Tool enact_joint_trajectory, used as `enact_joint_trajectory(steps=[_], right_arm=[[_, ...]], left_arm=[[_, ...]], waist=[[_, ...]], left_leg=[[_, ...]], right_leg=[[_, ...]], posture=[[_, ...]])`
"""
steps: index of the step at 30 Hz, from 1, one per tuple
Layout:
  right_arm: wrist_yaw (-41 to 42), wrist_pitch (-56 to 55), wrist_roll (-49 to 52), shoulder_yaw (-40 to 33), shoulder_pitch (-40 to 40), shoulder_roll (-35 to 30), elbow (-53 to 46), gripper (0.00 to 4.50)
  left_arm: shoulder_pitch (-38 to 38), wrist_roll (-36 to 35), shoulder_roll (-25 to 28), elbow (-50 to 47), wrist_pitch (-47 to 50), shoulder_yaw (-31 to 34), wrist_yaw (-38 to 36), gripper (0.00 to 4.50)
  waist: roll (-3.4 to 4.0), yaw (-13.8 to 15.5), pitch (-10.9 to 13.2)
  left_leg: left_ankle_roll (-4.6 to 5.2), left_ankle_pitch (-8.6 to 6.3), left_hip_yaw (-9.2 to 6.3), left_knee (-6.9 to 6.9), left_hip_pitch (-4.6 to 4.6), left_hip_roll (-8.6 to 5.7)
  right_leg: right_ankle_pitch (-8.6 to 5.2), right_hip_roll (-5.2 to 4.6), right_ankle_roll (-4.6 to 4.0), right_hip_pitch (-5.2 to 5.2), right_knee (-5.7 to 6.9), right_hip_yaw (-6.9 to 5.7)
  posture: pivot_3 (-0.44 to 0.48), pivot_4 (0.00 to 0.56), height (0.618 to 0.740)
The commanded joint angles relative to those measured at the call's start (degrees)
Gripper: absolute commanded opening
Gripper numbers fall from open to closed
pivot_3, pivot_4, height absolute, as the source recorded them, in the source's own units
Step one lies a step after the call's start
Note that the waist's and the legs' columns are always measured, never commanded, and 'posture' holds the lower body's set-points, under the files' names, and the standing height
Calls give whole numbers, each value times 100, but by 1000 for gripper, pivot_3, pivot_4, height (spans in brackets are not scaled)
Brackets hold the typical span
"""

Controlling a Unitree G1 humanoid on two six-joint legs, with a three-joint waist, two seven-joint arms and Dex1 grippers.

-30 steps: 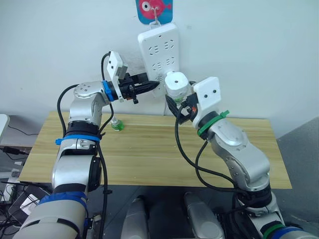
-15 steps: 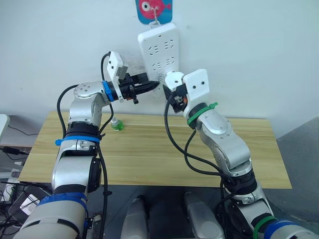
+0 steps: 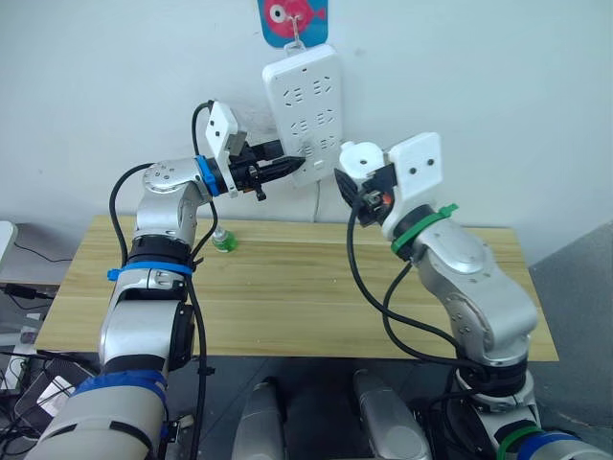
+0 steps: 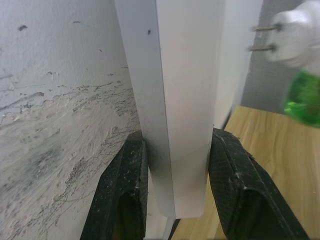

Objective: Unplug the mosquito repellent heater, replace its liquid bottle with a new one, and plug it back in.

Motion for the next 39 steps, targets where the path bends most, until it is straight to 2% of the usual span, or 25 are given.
enact_joint_trajectory(steps=[1, 4, 8, 14, 16, 19, 23, 28, 34, 39], right_arm=[[16, 161, 193, -80, -34, 92, -437, 2986], [-42, 128, 209, -119, 107, 156, -440, 2986], [-24, 51, 167, -137, 257, 54, -460, 2986], [66, -52, 279, -338, 429, -29, -476, 2986], [69, -75, 419, -527, 484, 121, -431, 2986], [78, -213, 710, -819, 540, 433, -289, 2986], [6, -185, 1447, -1401, 559, 1180, -157, 2986], [-280, 234, 2508, -2058, 540, 1835, -143, 2986], [-1111, 471, 3838, -2564, 527, 2102, -85, 2986], [-1894, 342, 5083, -2572, 600, 1986, 40, 2986]], left_arm=[[91, 362, 181, 18, -136, 32, 691, 1322], [427, 303, 284, -367, 32, 58, 744, 1322], [1462, 202, 516, -1714, 159, 138, 804, 2604], [3207, -64, 595, -3971, 565, 530, 1452, 4478], [3771, -249, 544, -4736, 909, 574, 1593, 4500], [4552, -501, 351, -5939, 1215, 260, 1673, 4500], [4913, -542, -206, -6707, 1393, -203, 2146, 4500], [4893, -336, -780, -6824, 1047, -539, 2533, 4500], [4785, -349, -1127, -6860, 809, -725, 2741, 4500], [4568, -246, -1285, -6739, 478, -934, 2737, 4500]], waist=[[-1, -35, 0], [-11, -134, -8], [-19, -320, -14], [-20, -262, -13], [-19, -259, -13], [-20, -205, -14], [-23, -117, -16], [-34, -143, -26], [-34, -176, -28], [-33, -188, -29]], left_leg=[[4, 15, 3, 0, 1, 0], [21, 54, 28, -2, 0, -1], [22, 62, 69, -16, 4, 2], [-6, 78, 49, -125, -33, 12], [-5, 77, 48, -144, -33, 15], [-6, 77, 51, -159, -33, 11], [-7, 77, 53, -154, -32, -1], [-8, 84, 70, -108, -29, 0], [4, 95, 76, -104, -27, 1], [5, 94, 72, -113, -28, 3]], right_leg=[[15, 0, 3, 0, -4, 4], [46, -4, -5, 0, -18, 27], [67, -19, 20, -14, -20, 51], [85, -13, -6, -102, -2, 20], [74, -12, -17, -104, -7, 16], [68, -17, -12, -103, -15, 15], [67, -30, -11, -95, -14, 12], [62, -30, -1, -72, -19, 23], [66, -24, 1, -75, -11, 29], [69, -19, -2, -78, -10, 26]], posture=[[-267, 278, 735], [-267, 275, 735], [-263, 273, 735], [-248, 275, 735], [-241, 273, 735], [-226, 259, 735], [-219, 242, 735], [-232, 235, 735], [-239, 236, 735], [-242, 235, 735]])
